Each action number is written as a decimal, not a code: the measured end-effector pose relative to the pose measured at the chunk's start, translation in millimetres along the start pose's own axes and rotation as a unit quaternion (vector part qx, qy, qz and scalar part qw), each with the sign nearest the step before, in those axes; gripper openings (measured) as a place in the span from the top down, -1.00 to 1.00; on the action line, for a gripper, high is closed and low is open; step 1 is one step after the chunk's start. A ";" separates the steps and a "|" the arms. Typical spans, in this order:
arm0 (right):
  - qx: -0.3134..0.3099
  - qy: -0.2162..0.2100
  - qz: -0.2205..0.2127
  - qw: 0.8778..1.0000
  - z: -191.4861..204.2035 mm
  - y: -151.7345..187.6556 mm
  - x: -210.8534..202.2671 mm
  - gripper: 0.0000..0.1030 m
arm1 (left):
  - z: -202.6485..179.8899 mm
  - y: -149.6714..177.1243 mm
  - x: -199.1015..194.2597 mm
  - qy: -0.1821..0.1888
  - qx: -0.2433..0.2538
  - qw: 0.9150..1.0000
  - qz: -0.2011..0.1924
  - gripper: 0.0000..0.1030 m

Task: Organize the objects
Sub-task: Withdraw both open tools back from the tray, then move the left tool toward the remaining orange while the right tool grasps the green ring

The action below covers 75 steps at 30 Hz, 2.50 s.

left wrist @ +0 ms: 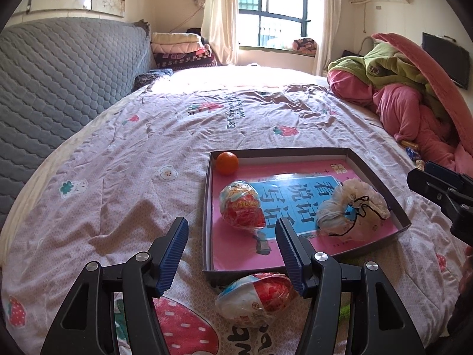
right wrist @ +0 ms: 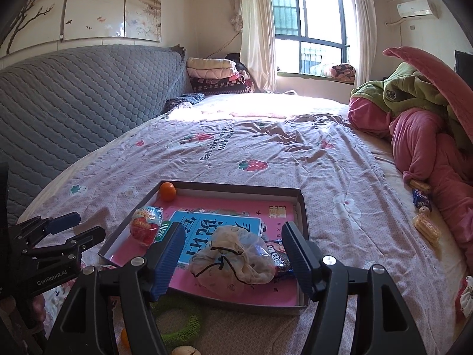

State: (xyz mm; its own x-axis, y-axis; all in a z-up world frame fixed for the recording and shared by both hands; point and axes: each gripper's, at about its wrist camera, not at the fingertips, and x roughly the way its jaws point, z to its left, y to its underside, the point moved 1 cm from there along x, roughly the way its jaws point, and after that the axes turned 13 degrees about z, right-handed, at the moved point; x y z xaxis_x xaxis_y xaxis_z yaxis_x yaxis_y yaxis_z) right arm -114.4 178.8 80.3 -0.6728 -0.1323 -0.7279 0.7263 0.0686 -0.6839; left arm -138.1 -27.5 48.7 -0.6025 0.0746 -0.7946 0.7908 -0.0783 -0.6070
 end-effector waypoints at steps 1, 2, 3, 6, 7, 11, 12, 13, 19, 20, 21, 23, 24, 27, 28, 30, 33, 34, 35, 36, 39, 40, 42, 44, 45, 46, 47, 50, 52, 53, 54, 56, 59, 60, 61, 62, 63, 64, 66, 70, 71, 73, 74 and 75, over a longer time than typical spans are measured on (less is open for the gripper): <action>-0.001 -0.002 0.000 1.000 0.8 1.9 -1.1 -0.31 | 1.1 1.2 0.7 -0.002 0.002 1.000 0.002 -0.23; -0.002 -0.003 0.000 1.000 2.1 4.0 -2.2 -0.31 | 2.0 2.6 0.7 -0.005 0.003 1.000 0.002 -0.23; -0.004 -0.005 0.001 1.000 3.7 5.7 -2.8 -0.31 | 3.4 4.0 0.1 -0.005 0.003 1.000 0.002 -0.23; -0.015 -0.006 0.005 1.000 8.8 9.4 -3.7 -0.31 | 5.2 7.8 -3.5 -0.003 0.001 1.000 0.001 -0.23; -0.018 -0.004 0.005 1.000 10.2 10.6 -3.9 -0.31 | 5.8 9.1 -5.1 -0.001 -0.002 1.000 0.000 -0.23; -0.022 -0.001 0.010 1.000 10.5 16.1 -4.3 -0.31 | 1.5 18.0 -13.7 0.012 -0.016 1.000 0.000 -0.23; -0.020 -0.002 0.012 1.000 9.4 18.1 -4.3 -0.31 | -2.0 20.9 -15.8 0.015 -0.016 1.000 0.000 -0.23; -0.020 -0.003 0.015 1.000 8.5 20.3 -3.7 -0.31 | -6.1 24.2 -17.7 0.018 -0.013 1.000 0.001 -0.23; -0.024 0.001 0.031 0.999 3.9 35.5 -0.9 -0.31 | -26.2 50.2 -22.4 0.025 -0.005 1.000 0.013 -0.23; -0.024 0.002 0.033 0.999 3.3 37.7 -0.2 -0.31 | -29.3 52.9 -21.7 0.027 -0.001 1.000 0.016 -0.23; -0.024 0.001 0.037 0.999 2.4 39.8 1.0 -0.31 | -32.8 55.8 -20.9 0.027 0.004 0.999 0.018 -0.23; -0.025 -0.002 0.042 0.999 2.2 43.9 2.8 -0.31 | -40.5 60.5 -18.2 0.024 0.014 0.999 0.023 -0.23; -0.028 -0.001 0.046 0.999 2.4 45.7 4.5 -0.31 | -44.3 62.8 -16.5 0.025 0.021 0.999 0.026 -0.23; -0.035 0.003 0.056 0.998 3.1 49.9 9.8 -0.31 | -56.0 71.1 -10.6 0.027 0.046 0.998 0.038 -0.23; -0.036 0.002 0.059 0.998 3.7 50.9 11.6 -0.31 | -58.7 73.7 -9.6 0.025 0.052 0.998 0.039 -0.23; -0.039 0.002 0.064 0.997 4.9 52.7 15.4 -0.31 | -63.3 78.7 -6.7 0.028 0.062 0.997 0.045 -0.23; -0.043 0.000 0.073 0.996 7.2 54.6 21.5 -0.31 | -69.8 86.4 -1.3 0.038 0.077 0.994 0.062 -0.23; -0.044 0.000 0.077 0.996 8.4 55.1 23.6 -0.31 | -71.7 88.5 -0.5 0.039 0.082 0.994 0.066 -0.23; -0.045 0.000 0.080 0.996 9.6 55.7 25.3 -0.31 | -72.9 89.9 -0.1 0.039 0.085 0.993 0.067 -0.23; -0.046 -0.001 0.082 0.996 11.0 56.1 27.0 -0.31 | -73.6 90.8 -0.5 0.040 0.086 0.993 0.068 -0.23; -0.049 -0.005 0.092 0.995 15.0 58.4 33.1 -0.31 | -72.3 91.6 -0.5 0.046 0.085 0.993 0.071 -0.23; -0.050 -0.005 0.095 0.994 16.6 59.1 35.3 -0.31 | -71.3 91.8 0.2 0.048 0.084 0.993 0.074 -0.23; -0.053 -0.003 0.104 0.993 19.3 61.3 40.5 -0.31 | -68.9 92.1 1.9 0.052 0.080 0.992 0.080 -0.23; -0.054 -0.003 0.111 0.992 21.4 62.3 44.8 -0.31 | -68.0 92.8 3.0 0.056 0.079 0.992 0.085 -0.23; -0.053 -0.002 0.116 0.992 21.9 62.9 47.1 -0.31 | -67.4 93.1 3.6 0.057 0.080 0.991 0.087 -0.23; -0.052 -0.003 0.119 0.991 22.0 63.3 48.4 -0.31 | -67.6 93.7 3.7 0.056 0.082 0.991 0.087 -0.23; -0.051 -0.005 0.122 0.991 22.3 63.5 50.1 -0.31 | -68.2 94.1 3.7 0.056 0.085 0.991 0.088 -0.23; -0.051 -0.004 0.131 0.990 24.1 65.2 54.4 -0.31 | -68.8 95.9 5.3 0.058 0.088 0.990 0.093 -0.23; -0.052 -0.002 0.138 0.989 26.0 66.4 58.6 -0.31 | -68.4 96.2 7.0 0.066 0.086 0.989 0.100 -0.23; -0.051 -0.002 0.142 0.988 26.6 66.9 60.7 -0.31 | -68.1 96.6 7.5 0.066 0.085 0.989 0.102 -0.23; -0.050 -0.003 0.146 0.988 27.2 67.1 62.8 -0.31 | -68.2 96.9 7.5 0.067 0.085 0.989 0.101 -0.23; -0.046 -0.003 0.150 0.988 28.0 67.7 66.2 -0.31 | -68.7 97.2 7.7 0.064 0.086 0.989 0.099 -0.23; -0.041 0.003 0.164 0.986 28.8 68.0 74.0 -0.31 | -67.5 97.7 9.8 0.066 0.082 0.989 0.102 -0.23; -0.038 0.004 0.170 0.985 28.8 68.6 77.0 -0.29 | -67.6 97.9 10.6 0.066 0.083 0.989 0.103 -0.23; -0.036 0.004 0.175 0.984 28.9 69.1 79.6 -0.27 | -67.9 98.0 11.4 0.065 0.083 0.989 0.104 -0.23; -0.033 0.002 0.177 0.984 29.0 69.5 81.2 -0.24 | -68.4 98.2 11.9 0.063 0.084 0.989 0.104 -0.23; -0.031 0.001 0.179 0.983 29.2 69.5 82.6 -0.20 | -68.9 98.2 12.5 0.062 0.084 0.989 0.104 -0.23; -0.030 0.002 0.181 0.983 29.8 69.6 83.8 -0.19 | -69.2 98.2 12.9 0.062 0.084 0.989 0.104 -0.23; -0.030 0.005 0.186 0.982 31.0 70.1 86.5 -0.16 | -70.0 98.4 13.6 0.061 0.084 0.989 0.103 -0.23; -0.032 0.010 0.188 0.982 34.1 70.5 88.6 -0.09 | -72.9 99.2 15.1 0.057 0.088 0.989 0.102 -0.23; -0.033 0.010 0.188 0.982 34.8 70.3 88.6 -0.03 | -73.5 99.6 15.7 0.056 0.089 0.989 0.102 -0.23; -0.035 0.008 0.188 0.982 37.0 70.3 88.9 0.08 | -74.1 99.9 17.8 0.054 0.089 0.989 0.105 -0.23; -0.039 0.007 0.188 0.981 38.6 70.7 89.2 0.17 | -74.3 100.0 19.2 0.054 0.088 0.989 0.106 -0.23; -0.042 0.007 0.188 0.981 40.1 71.0 89.2 0.24 | -74.4 99.8 20.0 0.053 0.088 0.989 0.107 -0.23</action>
State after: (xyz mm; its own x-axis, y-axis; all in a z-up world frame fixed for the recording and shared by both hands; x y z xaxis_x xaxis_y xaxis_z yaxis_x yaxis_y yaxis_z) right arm -117.2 132.2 -31.2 -0.3620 -0.0675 -0.9297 0.9098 0.1918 -0.3682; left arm -63.2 40.1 -27.0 -0.4008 0.1408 -0.9053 0.8628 -0.2744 -0.4247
